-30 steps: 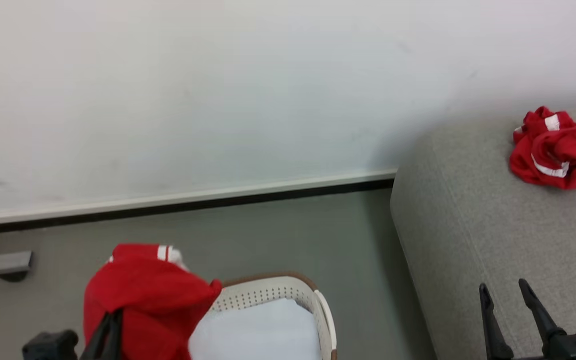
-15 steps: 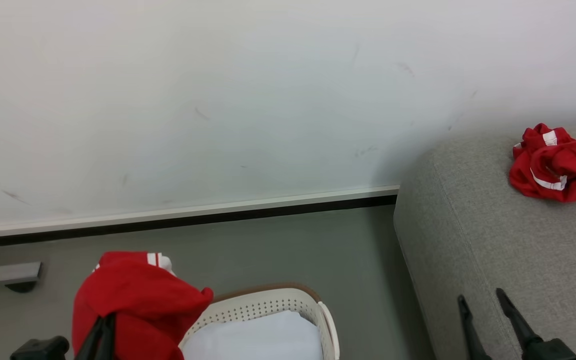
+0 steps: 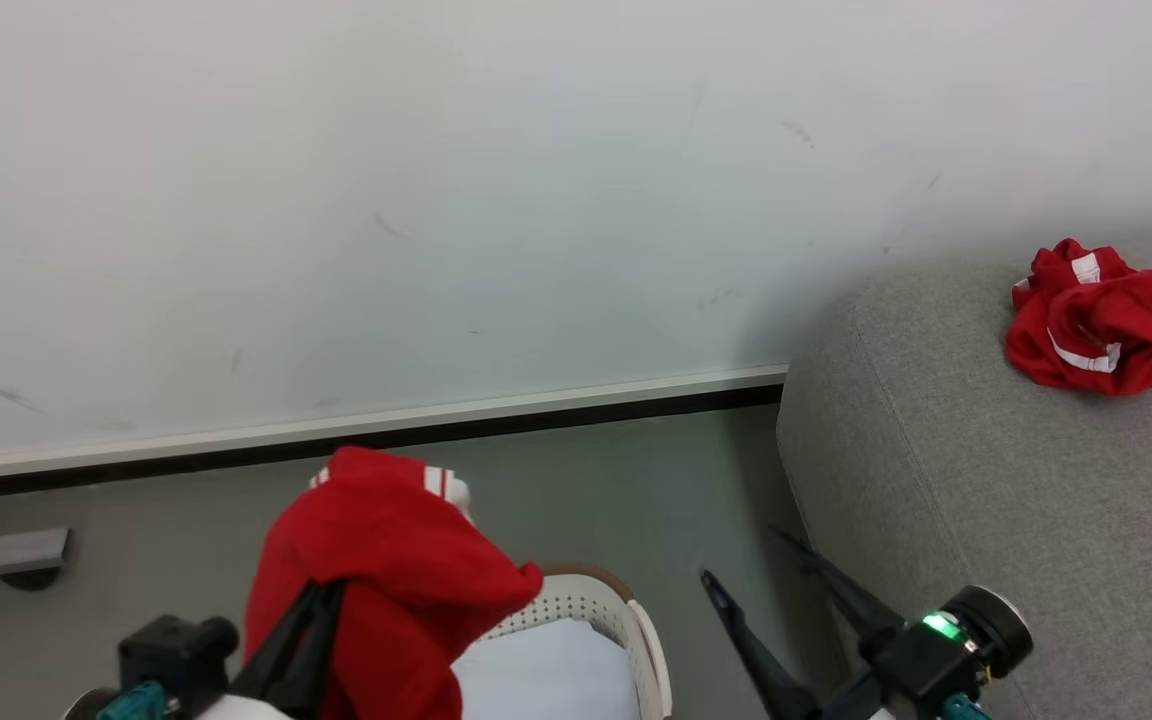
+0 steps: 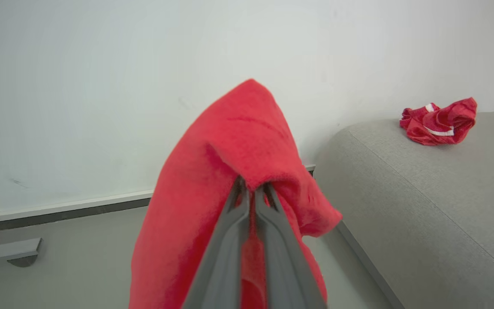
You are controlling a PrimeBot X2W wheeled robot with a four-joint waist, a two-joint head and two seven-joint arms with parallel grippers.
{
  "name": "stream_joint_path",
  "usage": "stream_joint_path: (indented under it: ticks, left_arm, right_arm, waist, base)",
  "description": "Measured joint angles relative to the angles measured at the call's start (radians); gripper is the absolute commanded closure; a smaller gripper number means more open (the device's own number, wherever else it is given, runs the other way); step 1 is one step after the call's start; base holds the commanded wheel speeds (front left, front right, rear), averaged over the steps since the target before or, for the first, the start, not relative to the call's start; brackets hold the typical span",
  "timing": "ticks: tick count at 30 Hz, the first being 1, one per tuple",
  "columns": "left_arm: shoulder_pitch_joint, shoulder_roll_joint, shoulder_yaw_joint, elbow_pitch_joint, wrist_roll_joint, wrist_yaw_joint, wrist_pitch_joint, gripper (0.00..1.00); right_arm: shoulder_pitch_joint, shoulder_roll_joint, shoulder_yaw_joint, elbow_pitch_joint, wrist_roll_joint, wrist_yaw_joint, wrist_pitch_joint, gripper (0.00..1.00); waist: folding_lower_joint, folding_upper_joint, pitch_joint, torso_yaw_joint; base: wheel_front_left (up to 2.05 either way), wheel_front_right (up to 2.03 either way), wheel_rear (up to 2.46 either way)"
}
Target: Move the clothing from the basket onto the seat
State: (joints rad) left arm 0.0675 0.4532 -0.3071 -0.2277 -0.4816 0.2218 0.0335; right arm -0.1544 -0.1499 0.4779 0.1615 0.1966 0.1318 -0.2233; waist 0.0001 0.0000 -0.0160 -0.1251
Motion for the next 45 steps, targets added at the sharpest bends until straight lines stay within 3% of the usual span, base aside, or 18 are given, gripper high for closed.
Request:
stream_joint_path:
  ticks: [5,14,20,28,29,30,39,40,41,42,43,44,45]
  left_arm:
    - [-0.052,-0.011,-0.073,-0.005,0.026,-0.035,0.037,1.00]
    - [-0.161,-0.083,-0.215,0.031,0.062,-0.107,0.065,1.00]
    - [-0.216,-0.125,-0.294,0.037,0.091,-0.144,0.090,1.00]
    - [-0.226,-0.137,-0.346,0.015,0.085,-0.179,0.119,1.00]
    - [-0.226,-0.138,-0.347,0.014,0.083,-0.180,0.120,1.00]
    - [-0.226,-0.140,-0.348,0.014,0.080,-0.181,0.120,1.00]
    - [-0.225,-0.149,-0.348,0.022,0.066,-0.180,0.113,1.00]
    - [-0.225,-0.149,-0.345,0.023,0.066,-0.177,0.105,0.98]
    - [-0.225,-0.149,-0.342,0.024,0.066,-0.175,0.100,0.69]
    - [-0.225,-0.149,-0.341,0.026,0.066,-0.171,0.094,0.48]
    - [-0.224,-0.147,-0.340,0.027,0.067,-0.171,0.086,0.11]
    - [-0.225,-0.146,-0.340,0.029,0.067,-0.171,0.078,0.00]
    - [-0.224,-0.146,-0.339,0.031,0.068,-0.171,0.072,0.00]
  right_arm:
    - [-0.097,-0.070,0.162,-0.064,0.057,0.000,0.072,0.00]
    - [-0.219,-0.110,0.342,-0.089,0.125,0.000,0.165,0.00]
    - [-0.246,-0.114,0.382,-0.021,0.137,0.000,0.192,0.00]
    - [-0.251,-0.096,0.373,0.039,0.116,0.000,0.198,0.00]
    - [-0.251,-0.090,0.366,0.044,0.117,0.000,0.195,0.67]
    - [-0.251,-0.082,0.358,0.050,0.123,0.000,0.194,1.00]
    - [-0.242,-0.064,0.310,0.088,0.172,0.000,0.159,1.00]
    - [-0.236,-0.061,0.295,0.090,0.177,0.000,0.150,1.00]
    - [-0.230,-0.058,0.282,0.090,0.184,0.000,0.144,1.00]
    - [-0.226,-0.056,0.270,0.091,0.188,0.000,0.141,1.00]
    - [-0.223,-0.054,0.257,0.090,0.194,0.001,0.134,1.00]
    - [-0.220,-0.053,0.245,0.089,0.201,0.001,0.132,1.00]
    - [-0.213,-0.051,0.230,0.088,0.207,0.001,0.128,1.00]
  waist:
    - [0.0000,0.0000,0.001,-0.002]
    - [0.0000,0.0000,0.005,-0.005]
    - [0.0000,0.0000,0.008,-0.003]
    - [0.0000,0.0000,0.010,-0.012]
    - [0.0000,0.0000,0.010,-0.013]
    - [0.0000,0.0000,0.010,-0.015]
    - [0.0000,0.0001,0.011,-0.029]
    - [0.0000,0.0000,0.011,-0.033]
    - [0.0000,0.0001,0.012,-0.037]
    - [0.0000,0.0000,0.012,-0.042]
    - [0.0000,0.0000,0.013,-0.048]
    - [0.0000,0.0000,0.015,-0.054]
    - [0.0000,0.0000,0.016,-0.062]
  base:
    - [0.00,0.00,0.00]
    - [0.00,0.00,0.00]
    - [0.00,0.00,0.00]
    - [0.00,0.00,0.00]
    - [0.00,0.00,0.00]
    - [0.00,0.00,0.00]
    - [0.00,0.00,0.00]
    - [0.00,0.00,0.00]
    - [0.00,0.00,0.00]
    - [0.00,0.00,0.00]
    - [0.00,0.00,0.00]
    - [0.00,0.00,0.00]
    - [0.00,0.00,0.00]
